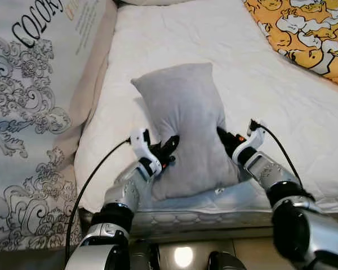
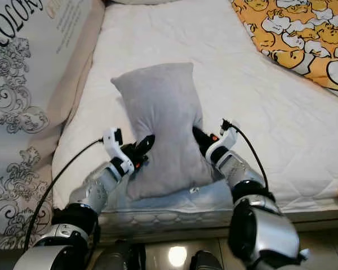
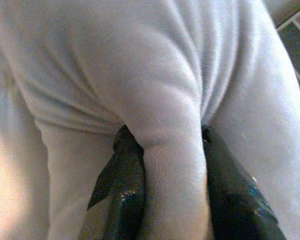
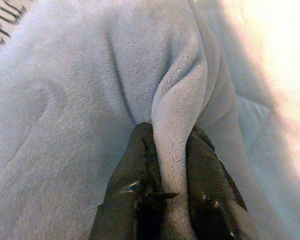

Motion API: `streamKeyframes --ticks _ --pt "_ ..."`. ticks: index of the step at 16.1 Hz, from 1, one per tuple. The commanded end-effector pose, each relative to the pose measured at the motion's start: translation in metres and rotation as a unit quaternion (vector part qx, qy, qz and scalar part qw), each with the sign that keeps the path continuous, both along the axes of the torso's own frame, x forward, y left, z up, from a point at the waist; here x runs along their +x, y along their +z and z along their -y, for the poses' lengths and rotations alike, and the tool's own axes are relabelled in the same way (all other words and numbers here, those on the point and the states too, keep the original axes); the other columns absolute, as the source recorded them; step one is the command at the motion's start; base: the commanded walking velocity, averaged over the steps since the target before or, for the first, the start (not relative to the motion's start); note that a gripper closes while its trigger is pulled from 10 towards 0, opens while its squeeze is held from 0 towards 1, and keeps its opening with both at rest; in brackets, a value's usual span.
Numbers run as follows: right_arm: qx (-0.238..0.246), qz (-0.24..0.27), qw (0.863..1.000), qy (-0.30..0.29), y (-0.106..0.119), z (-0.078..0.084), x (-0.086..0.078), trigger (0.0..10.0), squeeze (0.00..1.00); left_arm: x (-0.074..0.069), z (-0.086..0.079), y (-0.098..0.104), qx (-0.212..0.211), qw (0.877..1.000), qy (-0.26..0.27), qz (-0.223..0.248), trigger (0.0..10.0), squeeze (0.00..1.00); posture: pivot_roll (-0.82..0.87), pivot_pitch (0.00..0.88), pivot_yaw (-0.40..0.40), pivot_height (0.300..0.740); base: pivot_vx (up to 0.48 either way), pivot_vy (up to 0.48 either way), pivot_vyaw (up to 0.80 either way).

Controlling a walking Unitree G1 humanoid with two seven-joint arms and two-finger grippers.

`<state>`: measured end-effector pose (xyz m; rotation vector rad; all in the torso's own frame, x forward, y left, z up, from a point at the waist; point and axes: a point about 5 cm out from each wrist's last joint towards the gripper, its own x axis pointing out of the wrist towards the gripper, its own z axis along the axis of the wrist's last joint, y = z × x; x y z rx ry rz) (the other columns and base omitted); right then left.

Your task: Clean up the room

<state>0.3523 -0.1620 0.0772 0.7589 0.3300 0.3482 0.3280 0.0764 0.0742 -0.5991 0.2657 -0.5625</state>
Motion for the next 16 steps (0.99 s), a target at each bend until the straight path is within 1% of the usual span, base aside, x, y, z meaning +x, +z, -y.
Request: streamKeyframes --ticks 1,2,3,4,5,6,7,8,9,10,11,12,13,14,16 --pt "0.024 0.006 1.0 0.008 0.001 -0.014 0.0 0.0 0.0 -0.004 0.014 0.001 0.021 0.999 -0.032 0.004 0.0 0.0 -0.01 0.001 0.098 0.74 0.0 0.0 0.0" --pt "0.003 0.024 0.999 0.021 0.003 -0.021 -0.003 0.0 0.0 -0.003 0.012 0.003 0.047 0.999 -0.024 0.009 0.0 0.0 -0.02 0.0 0.101 0.74 0.0 0.0 0.0" --pt "-0.014 0.034 0.999 0.034 0.005 -0.028 -0.007 0.0 0.0 -0.001 0.01 0.012 0.053 0.998 -0.013 0.025 0.0 0.0 -0.02 0.0 0.104 0.74 0.0 0.0 0.0" --pt "-0.024 0.049 0.998 0.026 0.009 -0.029 -0.009 0.0 0.0 0.0 0.008 0.018 0.056 0.998 -0.005 0.033 0.0 0.0 -0.03 0.0 0.11 0.74 0.0 0.0 0.0" --pt "-0.023 0.067 0.998 0.002 0.018 -0.029 -0.012 0.0 0.0 -0.001 0.009 0.026 0.066 0.997 -0.002 0.042 0.0 0.0 -0.03 0.0 0.11 0.74 0.0 0.0 0.0" --pt "-0.023 0.072 0.997 -0.005 0.021 -0.028 -0.014 0.0 0.0 -0.001 0.009 0.029 0.07 0.997 0.0 0.04 0.0 0.0 -0.03 0.0 0.107 0.74 0.0 0.0 0.0" --pt "-0.044 0.088 0.995 -0.014 0.03 -0.027 -0.021 0.0 0.0 0.0 0.008 0.038 0.091 0.994 0.01 0.056 0.0 0.0 -0.02 0.0 0.104 0.74 0.0 0.0 0.0" --pt "-0.071 0.097 0.992 -0.024 0.038 -0.025 -0.029 0.0 0.0 0.0 0.005 0.048 0.128 0.988 0.022 0.084 0.0 0.0 -0.02 0.0 0.104 0.74 0.0 0.0 0.0" --pt "-0.122 0.115 0.985 -0.047 0.047 -0.023 -0.037 10.0 0.0 -0.002 -0.001 0.06 0.162 0.978 0.046 0.122 3.1 0.0 -0.03 0.0 0.108 0.74 0.0 0.0 0.0" --pt "-0.17 0.134 0.974 -0.069 0.052 -0.022 -0.041 10.0 0.0 -0.003 -0.004 0.064 0.187 0.971 0.056 0.139 7.8 0.0 -0.03 0.0 0.109 0.74 0.0 0.0 0.0" --pt "-0.202 0.131 0.968 -0.076 0.052 -0.023 -0.045 10.0 0.0 -0.007 -0.006 0.067 0.205 0.966 0.049 0.152 10.0 0.0 -0.04 0.0 0.111 0.74 0.0 0.0 0.0" --pt "-0.202 0.116 0.97 -0.07 0.05 -0.025 -0.047 10.0 0.0 -0.009 -0.008 0.068 0.216 0.962 0.046 0.158 10.0 0.0 -0.04 0.0 0.108 0.74 0.0 0.0 0.0" --pt "-0.214 0.104 0.969 -0.06 0.049 -0.028 -0.052 10.0 0.0 -0.013 -0.011 0.068 0.235 0.956 0.046 0.168 10.0 0.0 -0.04 0.0 0.105 0.74 0.0 0.0 0.0" --pt "-0.205 0.102 0.972 -0.047 0.05 -0.034 -0.064 10.0 0.0 -0.02 -0.016 0.069 0.257 0.948 0.056 0.178 10.0 0.0 -0.04 0.0 0.101 0.74 0.0 0.0 0.0" --pt "-0.203 0.097 0.972 -0.064 0.051 -0.035 -0.071 10.0 0.0 -0.027 -0.02 0.068 0.268 0.946 0.065 0.173 10.0 0.0 -0.04 0.0 0.094 0.74 0.0 0.0 0.0"
